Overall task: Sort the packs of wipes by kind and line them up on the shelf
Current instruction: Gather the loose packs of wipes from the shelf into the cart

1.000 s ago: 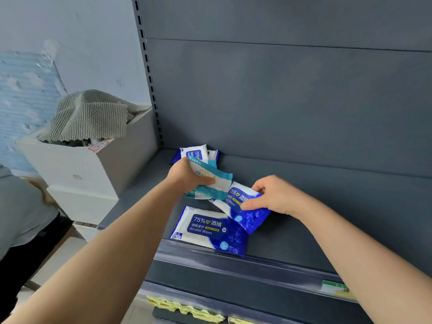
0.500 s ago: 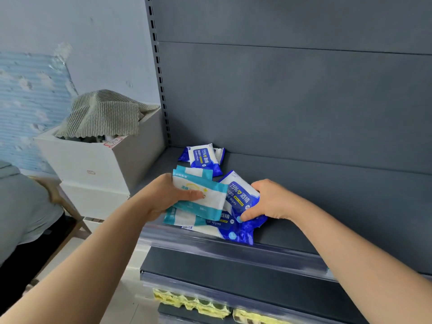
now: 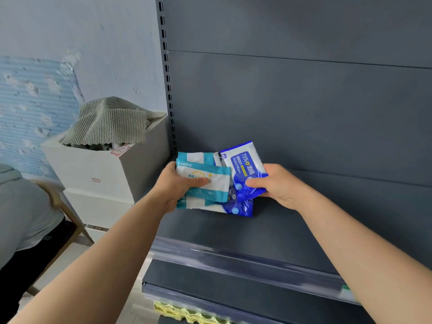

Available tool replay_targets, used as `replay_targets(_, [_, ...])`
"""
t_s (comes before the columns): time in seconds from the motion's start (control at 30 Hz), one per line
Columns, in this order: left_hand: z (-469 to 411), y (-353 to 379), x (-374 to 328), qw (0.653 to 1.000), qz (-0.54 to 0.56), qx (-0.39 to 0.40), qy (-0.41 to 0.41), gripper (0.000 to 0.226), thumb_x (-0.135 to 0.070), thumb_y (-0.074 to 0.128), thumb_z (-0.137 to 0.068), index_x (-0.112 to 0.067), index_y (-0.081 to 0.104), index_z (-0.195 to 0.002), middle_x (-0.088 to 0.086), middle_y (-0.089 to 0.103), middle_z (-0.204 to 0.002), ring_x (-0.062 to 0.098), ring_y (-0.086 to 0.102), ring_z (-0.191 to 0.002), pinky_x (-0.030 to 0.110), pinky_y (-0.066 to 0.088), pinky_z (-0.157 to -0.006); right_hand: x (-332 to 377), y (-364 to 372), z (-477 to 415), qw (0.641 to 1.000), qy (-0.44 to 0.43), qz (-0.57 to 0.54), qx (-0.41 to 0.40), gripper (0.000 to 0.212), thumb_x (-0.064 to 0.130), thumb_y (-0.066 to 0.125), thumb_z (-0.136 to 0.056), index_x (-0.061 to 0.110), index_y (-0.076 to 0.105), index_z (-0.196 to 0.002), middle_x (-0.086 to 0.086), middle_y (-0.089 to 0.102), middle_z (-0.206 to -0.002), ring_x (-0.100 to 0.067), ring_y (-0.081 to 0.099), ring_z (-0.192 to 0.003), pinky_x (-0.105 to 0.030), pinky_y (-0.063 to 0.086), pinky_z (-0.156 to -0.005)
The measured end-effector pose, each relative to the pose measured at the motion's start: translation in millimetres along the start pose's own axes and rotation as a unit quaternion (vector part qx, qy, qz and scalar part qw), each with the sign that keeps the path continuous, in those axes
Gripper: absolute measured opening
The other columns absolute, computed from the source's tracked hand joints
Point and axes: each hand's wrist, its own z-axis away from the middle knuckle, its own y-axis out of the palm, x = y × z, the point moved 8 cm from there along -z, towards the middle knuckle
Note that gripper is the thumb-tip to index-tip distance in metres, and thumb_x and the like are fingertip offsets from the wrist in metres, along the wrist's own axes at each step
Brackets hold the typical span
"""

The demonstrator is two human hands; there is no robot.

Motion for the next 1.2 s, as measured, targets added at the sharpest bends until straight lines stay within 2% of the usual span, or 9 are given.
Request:
replay_targets(0.1, [-30.5, -2.4, -18.0, 0.999, 0.021, -0.031, 0.025, 0.059, -0.003, 0.087, -0.063, -0.013, 0.051, -0.109, 0.002, 0.069, -0.099, 0.020, 0.071, -0.082, 0.035, 0.059, -0.060, 6.6, 6.0, -32.9, 1.000, 0.017, -0.020, -0.001, 0.018, 0.004, 0.053, -0.093, 0.007, 0.062, -0.108, -0.008, 0.070, -0.098, -0.016, 0.067, -0.083, -0.030, 0.055, -0.080])
replay_targets(0.23, [-69.6, -0.7, -14.2, 0.998, 0.002, -0.053, 0.019, 0.060, -0.005, 0.089, -0.062, -0.013, 0.050, -0.107, 0.003, 0.068, -0.098, 0.022, 0.071, -0.083, 0.040, 0.060, -0.068, 2.1, 12.4, -73.4, 0.998, 0.047, -0.027, -0.006, 0.023, 0.001, 0.049, -0.094, 0.002, 0.061, -0.113, -0.008, 0.069, -0.094, -0.016, 0.065, -0.077, -0.027, 0.053, -0.074])
replay_targets(0.37, [-107.1, 3.3, 3.5, 0.999, -0.039, -0.013, -0.010, 0.075, -0.025, 0.095, -0.047, -0.011, 0.057, -0.110, 0.008, 0.073, -0.100, 0.023, 0.073, -0.083, 0.045, 0.060, -0.076, -5.6, 22.1, -98.6, 0.999, 0.046, -0.015, 0.011, 0.022, -0.004, 0.052, -0.092, 0.000, 0.061, -0.111, -0.016, 0.067, -0.106, -0.019, 0.064, -0.080, -0.028, 0.052, -0.076])
replay_targets(0.5, [-119.7, 8.2, -0.5, 0.998, -0.066, 0.017, -0.017, 0.064, -0.018, 0.093, -0.057, -0.015, 0.053, -0.107, 0.008, 0.072, -0.102, 0.026, 0.072, -0.086, 0.048, 0.059, -0.078, -12.4, 32.2, -114.0, 0.996, 0.045, -0.066, 0.025, 0.029, -0.009, 0.054, -0.089, 0.006, 0.061, -0.112, -0.016, 0.067, -0.109, -0.027, 0.065, -0.090, -0.036, 0.054, -0.079])
replay_targets(0.67, [-120.2, 9.7, 4.0, 0.999, -0.027, 0.014, -0.023, 0.058, -0.010, 0.088, -0.063, -0.017, 0.050, -0.106, 0.007, 0.069, -0.106, 0.025, 0.071, -0.090, 0.047, 0.059, -0.080, -17.5, 33.4, -117.4, 0.985, 0.055, -0.161, 0.013, 0.030, -0.013, 0.052, -0.087, 0.007, 0.064, -0.105, -0.013, 0.068, -0.097, -0.025, 0.065, -0.082, -0.037, 0.054, -0.079])
replay_targets(0.8, [-106.4, 15.4, 5.1, 0.999, 0.030, 0.015, -0.020, 0.059, -0.008, 0.087, -0.065, -0.014, 0.052, -0.111, 0.005, 0.070, -0.103, 0.022, 0.072, -0.086, 0.039, 0.061, -0.070, -12.0, 30.5, -105.0, 0.970, 0.044, -0.239, 0.014, 0.028, -0.010, 0.049, -0.089, 0.009, 0.065, -0.102, -0.013, 0.070, -0.097, -0.026, 0.068, -0.083, -0.040, 0.054, -0.084])
replay_targets(0.9, [-92.4, 26.3, 2.0, 0.996, 0.083, 0.039, -0.007, 0.060, -0.005, 0.086, -0.066, -0.014, 0.052, -0.113, 0.005, 0.072, -0.104, 0.023, 0.073, -0.084, 0.041, 0.061, -0.065, 0.3, 25.0, -84.6, 0.966, 0.016, -0.259, -0.003, 0.030, -0.009, 0.048, -0.090, 0.013, 0.065, -0.102, -0.010, 0.072, -0.095, -0.024, 0.070, -0.079, -0.038, 0.056, -0.077])
replay_targets(1.0, [-74.8, 44.9, -7.7, 0.991, 0.100, 0.088, 0.007, 0.060, -0.006, 0.086, -0.066, -0.016, 0.052, -0.115, 0.004, 0.072, -0.105, 0.023, 0.073, -0.087, 0.046, 0.060, -0.070, 8.4, 12.1, -51.6, 0.964, -0.002, -0.263, -0.037, 0.032, -0.010, 0.048, -0.090, 0.014, 0.065, -0.104, -0.011, 0.072, -0.098, -0.025, 0.070, -0.081, -0.035, 0.058, -0.070])
replay_targets(1.2, [-13.3, 112.7, -28.3, 0.972, 0.075, 0.216, 0.049, 0.053, -0.007, 0.084, -0.070, -0.016, 0.051, -0.111, 0.001, 0.072, -0.103, 0.020, 0.073, -0.086, 0.044, 0.060, -0.069, 3.6, -40.8, 48.1, 0.947, -0.047, -0.275, -0.159, 0.041, -0.008, 0.052, -0.089, 0.017, 0.061, -0.121, -0.011, 0.069, -0.113, -0.028, 0.068, -0.095, -0.039, 0.057, -0.078])
